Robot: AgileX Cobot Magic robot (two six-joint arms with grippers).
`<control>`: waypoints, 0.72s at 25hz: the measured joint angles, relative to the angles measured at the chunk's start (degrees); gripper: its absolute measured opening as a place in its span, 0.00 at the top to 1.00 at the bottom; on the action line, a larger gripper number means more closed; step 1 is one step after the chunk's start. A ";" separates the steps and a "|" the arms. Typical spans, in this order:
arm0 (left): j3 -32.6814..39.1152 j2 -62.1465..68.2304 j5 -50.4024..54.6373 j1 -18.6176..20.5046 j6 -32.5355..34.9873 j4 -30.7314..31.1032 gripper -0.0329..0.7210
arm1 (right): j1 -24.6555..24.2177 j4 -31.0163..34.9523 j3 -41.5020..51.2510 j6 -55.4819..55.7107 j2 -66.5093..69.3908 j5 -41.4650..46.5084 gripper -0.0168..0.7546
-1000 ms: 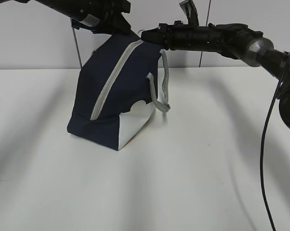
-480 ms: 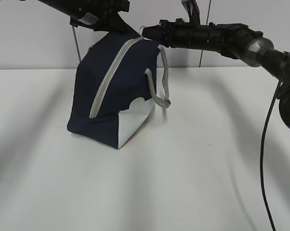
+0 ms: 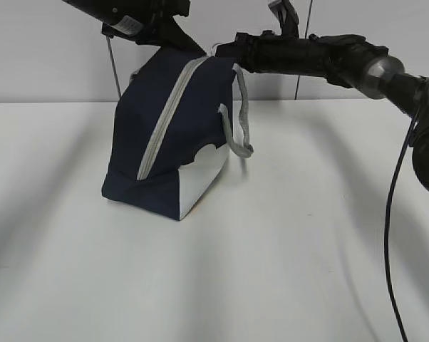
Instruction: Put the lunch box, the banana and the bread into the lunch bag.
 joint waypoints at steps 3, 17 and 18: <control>0.00 0.00 0.44 0.00 0.81 -0.22 0.93 | 0.10 -1.82 0.00 0.64 0.00 0.27 1.00; 0.00 0.00 1.51 0.00 3.85 -2.69 0.93 | 0.21 -4.09 0.00 2.07 2.30 1.18 1.00; 0.00 0.00 1.63 0.00 4.12 -2.86 0.93 | 0.21 -3.98 0.00 2.09 2.62 1.32 1.00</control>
